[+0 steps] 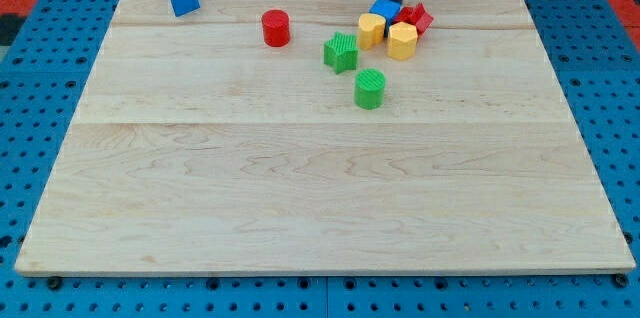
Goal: Push the red star and yellow hexagon near to the green circle
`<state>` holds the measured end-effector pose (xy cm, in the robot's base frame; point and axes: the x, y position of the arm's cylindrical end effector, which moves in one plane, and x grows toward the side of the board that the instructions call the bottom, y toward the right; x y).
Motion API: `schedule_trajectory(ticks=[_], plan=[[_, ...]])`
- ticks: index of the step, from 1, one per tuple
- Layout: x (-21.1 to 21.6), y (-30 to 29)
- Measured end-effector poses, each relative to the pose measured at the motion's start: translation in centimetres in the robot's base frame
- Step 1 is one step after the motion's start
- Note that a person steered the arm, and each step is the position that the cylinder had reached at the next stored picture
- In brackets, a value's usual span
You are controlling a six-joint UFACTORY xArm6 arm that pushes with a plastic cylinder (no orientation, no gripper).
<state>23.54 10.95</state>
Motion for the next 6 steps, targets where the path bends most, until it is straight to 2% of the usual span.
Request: schedule_trajectory(ticks=[1, 2, 3, 4, 6], plan=[[1.4, 1.9], [1.8, -0.9], [2.8, -0.4], [5.2, 2.1], [8.3, 1.9]])
